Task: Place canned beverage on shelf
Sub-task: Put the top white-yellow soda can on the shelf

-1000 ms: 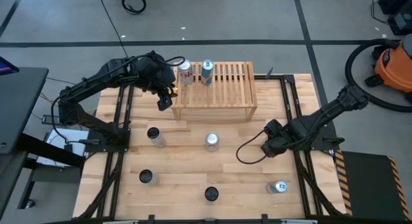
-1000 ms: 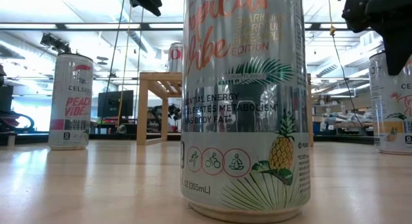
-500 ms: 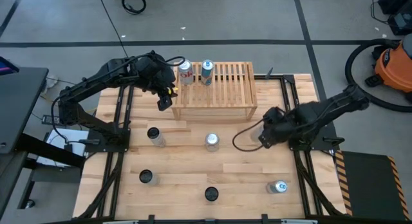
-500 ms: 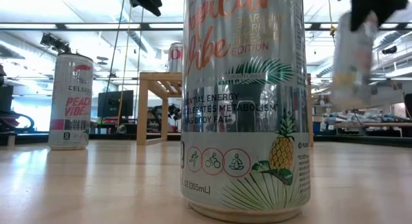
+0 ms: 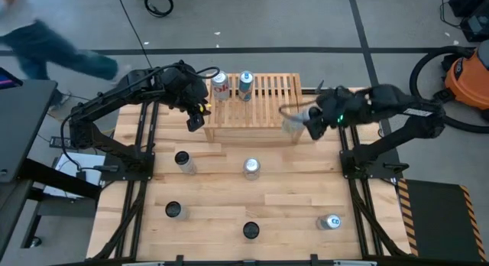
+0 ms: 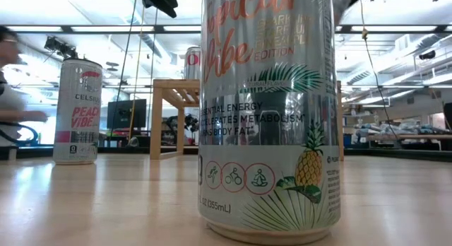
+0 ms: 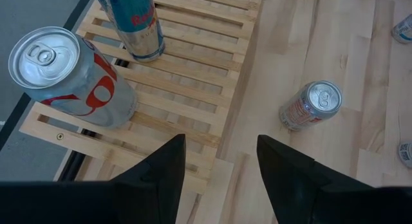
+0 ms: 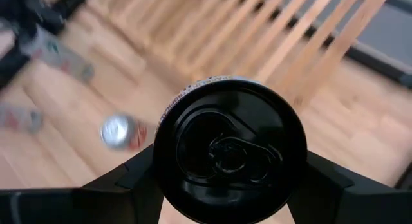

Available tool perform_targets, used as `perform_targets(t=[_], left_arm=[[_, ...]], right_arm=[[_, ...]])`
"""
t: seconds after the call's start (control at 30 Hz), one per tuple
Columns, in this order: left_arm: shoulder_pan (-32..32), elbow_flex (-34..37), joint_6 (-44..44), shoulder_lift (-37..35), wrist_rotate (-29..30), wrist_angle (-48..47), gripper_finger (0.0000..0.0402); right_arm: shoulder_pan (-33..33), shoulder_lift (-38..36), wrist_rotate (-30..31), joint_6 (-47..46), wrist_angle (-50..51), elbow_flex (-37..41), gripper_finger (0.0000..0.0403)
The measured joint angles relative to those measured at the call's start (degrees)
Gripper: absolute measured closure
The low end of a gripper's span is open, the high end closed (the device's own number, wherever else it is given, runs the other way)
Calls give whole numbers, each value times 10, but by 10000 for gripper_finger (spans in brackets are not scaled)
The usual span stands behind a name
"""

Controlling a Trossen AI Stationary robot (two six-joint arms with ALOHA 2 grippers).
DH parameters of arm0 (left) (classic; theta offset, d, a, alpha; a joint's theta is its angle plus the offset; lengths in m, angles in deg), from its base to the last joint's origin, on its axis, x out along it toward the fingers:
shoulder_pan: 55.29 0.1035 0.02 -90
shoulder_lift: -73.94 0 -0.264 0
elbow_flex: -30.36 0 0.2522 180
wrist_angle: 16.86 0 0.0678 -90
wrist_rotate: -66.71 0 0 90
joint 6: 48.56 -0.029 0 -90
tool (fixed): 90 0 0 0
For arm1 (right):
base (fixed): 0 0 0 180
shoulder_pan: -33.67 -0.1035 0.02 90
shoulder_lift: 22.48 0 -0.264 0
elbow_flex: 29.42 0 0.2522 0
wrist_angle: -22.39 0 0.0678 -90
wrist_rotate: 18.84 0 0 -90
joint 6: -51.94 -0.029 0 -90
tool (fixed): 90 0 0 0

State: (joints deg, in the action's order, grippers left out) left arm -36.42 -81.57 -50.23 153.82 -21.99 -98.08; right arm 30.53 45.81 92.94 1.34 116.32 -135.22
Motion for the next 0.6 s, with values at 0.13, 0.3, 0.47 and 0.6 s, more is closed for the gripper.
perform_targets(t=[0.13, 0.3, 0.47, 0.6], left_arm=[[0, 0, 0, 0, 0, 0, 209], [0, 0, -1, 0, 0, 0, 209], [0, 0, 0, 0, 0, 0, 209], [0, 0, 0, 0, 0, 0, 209]], right_arm=[[62, 0, -3, 54, -32, -25, 146], [139, 1, -18, 119, -83, -34, 146], [196, 18, -40, 177, -125, -34, 146], [224, 42, -71, 192, -131, -34, 146]])
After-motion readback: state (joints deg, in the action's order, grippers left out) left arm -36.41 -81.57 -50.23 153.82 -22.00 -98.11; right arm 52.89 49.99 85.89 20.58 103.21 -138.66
